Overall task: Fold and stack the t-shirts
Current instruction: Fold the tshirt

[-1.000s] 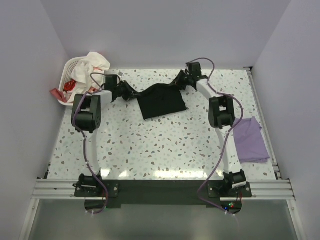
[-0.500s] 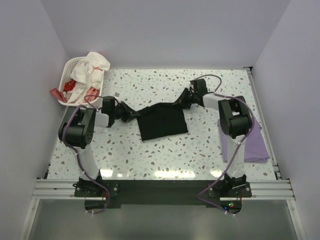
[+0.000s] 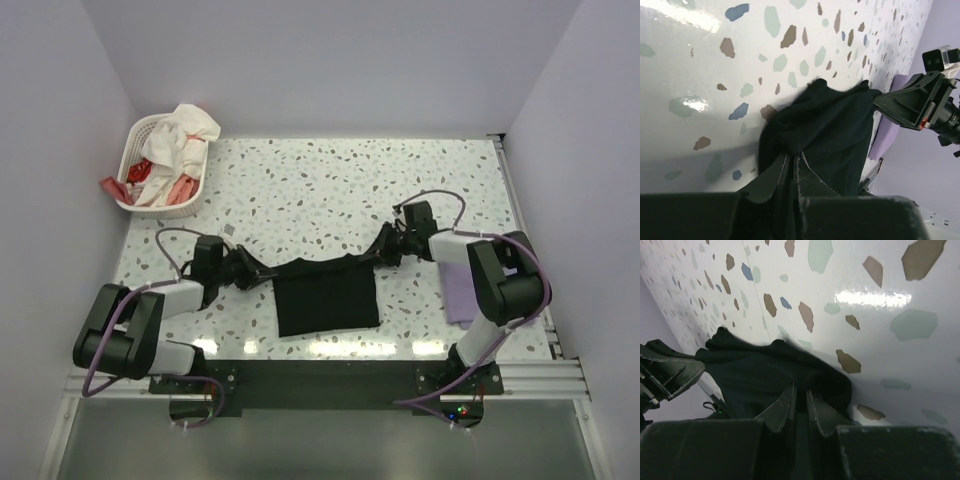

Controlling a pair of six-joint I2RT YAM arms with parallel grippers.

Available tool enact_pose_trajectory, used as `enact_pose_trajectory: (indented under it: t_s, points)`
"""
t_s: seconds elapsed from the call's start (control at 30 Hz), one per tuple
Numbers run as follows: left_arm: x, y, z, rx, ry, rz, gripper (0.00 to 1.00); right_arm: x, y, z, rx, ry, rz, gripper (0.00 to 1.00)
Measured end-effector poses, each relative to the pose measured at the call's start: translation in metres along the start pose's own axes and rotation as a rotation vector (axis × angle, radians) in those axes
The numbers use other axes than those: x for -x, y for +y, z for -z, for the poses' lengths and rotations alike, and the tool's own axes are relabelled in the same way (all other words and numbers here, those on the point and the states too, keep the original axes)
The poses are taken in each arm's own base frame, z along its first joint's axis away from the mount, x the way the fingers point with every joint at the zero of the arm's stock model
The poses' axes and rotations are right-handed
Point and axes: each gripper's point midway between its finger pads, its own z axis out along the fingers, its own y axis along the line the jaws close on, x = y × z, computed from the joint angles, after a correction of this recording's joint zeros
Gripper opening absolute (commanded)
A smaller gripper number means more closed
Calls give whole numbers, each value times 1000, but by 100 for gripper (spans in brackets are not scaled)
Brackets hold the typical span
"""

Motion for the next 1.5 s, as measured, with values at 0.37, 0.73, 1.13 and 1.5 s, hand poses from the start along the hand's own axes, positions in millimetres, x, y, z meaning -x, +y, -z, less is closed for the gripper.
enact_pose_trajectory:
  t_s: [0.37,0.73,1.13,1.5]
  points:
    - [20,-19,4,10,-12,-40,0,16,23,16,5,-28,51,0]
    - [66,-19,-31,28,2,-1,19,70,34,-13,2,-58,25,20]
    - [133,-65,-14,-54,-138,-97,37,123,29,19,-90,-218,67,60]
    - [53,-94,-27,-1,-26,-313,0,42,109,21,-24,-182,366,38]
